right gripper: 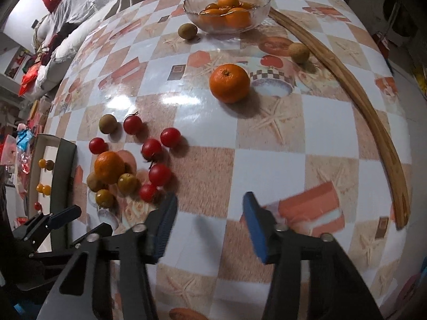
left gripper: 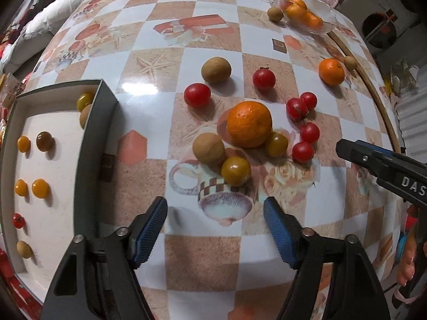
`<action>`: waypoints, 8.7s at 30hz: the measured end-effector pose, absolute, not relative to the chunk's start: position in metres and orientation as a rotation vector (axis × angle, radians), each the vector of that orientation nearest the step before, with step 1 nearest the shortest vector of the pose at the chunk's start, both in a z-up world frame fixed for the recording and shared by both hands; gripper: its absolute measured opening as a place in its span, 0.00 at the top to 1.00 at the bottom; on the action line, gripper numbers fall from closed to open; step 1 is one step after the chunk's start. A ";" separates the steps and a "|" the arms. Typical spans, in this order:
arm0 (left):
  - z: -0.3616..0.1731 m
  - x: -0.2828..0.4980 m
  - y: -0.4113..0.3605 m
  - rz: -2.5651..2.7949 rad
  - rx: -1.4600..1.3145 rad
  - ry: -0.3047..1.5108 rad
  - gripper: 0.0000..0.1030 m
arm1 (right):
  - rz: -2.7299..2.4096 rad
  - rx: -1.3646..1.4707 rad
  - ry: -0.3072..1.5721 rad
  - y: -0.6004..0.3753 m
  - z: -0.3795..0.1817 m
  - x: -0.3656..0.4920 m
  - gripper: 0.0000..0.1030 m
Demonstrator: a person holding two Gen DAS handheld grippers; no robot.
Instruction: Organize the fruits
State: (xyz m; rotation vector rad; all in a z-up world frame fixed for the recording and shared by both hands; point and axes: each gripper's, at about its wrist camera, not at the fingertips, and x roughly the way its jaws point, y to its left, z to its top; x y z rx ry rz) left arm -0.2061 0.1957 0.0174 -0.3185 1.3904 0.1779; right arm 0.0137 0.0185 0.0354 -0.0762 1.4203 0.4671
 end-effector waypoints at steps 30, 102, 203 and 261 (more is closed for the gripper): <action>0.014 -0.187 0.189 0.198 -0.367 1.340 0.75 | 0.673 -0.161 1.356 0.063 0.028 0.041 0.80; 0.058 -0.213 0.221 0.141 -0.347 1.258 0.77 | 0.613 -0.079 1.394 0.053 0.069 -0.012 0.80; 0.085 -0.358 0.369 0.358 -0.322 1.441 0.00 | 0.662 -0.441 1.402 0.248 0.115 -0.128 0.00; 0.096 -0.359 0.354 0.290 -0.233 1.459 0.00 | 0.647 -0.415 1.423 0.250 0.127 -0.147 0.00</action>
